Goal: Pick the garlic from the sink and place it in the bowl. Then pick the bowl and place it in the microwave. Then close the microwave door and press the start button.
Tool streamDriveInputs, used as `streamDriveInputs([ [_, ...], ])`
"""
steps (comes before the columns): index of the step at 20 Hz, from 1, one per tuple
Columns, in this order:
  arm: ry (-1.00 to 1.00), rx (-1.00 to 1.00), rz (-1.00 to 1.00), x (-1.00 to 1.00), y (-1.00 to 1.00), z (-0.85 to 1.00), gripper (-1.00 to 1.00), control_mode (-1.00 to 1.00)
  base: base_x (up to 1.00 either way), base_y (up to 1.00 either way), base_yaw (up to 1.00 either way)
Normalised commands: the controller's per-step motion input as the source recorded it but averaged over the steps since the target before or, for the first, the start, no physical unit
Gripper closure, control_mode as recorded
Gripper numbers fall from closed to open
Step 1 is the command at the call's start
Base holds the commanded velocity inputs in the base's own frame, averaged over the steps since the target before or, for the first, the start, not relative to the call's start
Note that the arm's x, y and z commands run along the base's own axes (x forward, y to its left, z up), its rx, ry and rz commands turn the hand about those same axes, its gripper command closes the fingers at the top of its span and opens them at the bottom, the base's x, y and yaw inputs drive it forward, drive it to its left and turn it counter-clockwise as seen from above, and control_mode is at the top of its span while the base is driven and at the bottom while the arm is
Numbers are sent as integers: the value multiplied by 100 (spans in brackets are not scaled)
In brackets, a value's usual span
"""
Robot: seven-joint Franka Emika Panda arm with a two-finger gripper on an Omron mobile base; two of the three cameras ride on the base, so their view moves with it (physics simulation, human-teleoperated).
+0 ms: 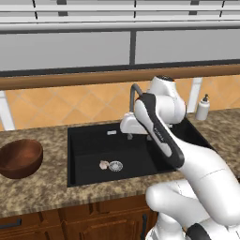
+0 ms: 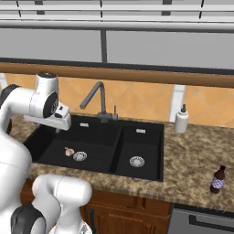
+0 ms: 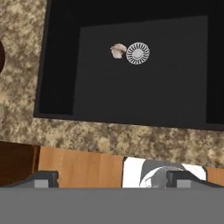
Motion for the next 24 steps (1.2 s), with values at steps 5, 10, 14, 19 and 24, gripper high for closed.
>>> streamDriveInputs([
  [5,7,-1,-7,29,91,-93,-100,-100,0,0,0],
  [10,12,1,-4,54,61,-57,-100,-100,0,0,0],
  [14,10,6,-1,56,52,-37,-100,-100,0,0,0],
  [19,2,-4,0,46,11,-40,-100,-100,0,0,0],
  [24,0,-8,-5,40,2,-42,-100,-100,0,0,0],
])
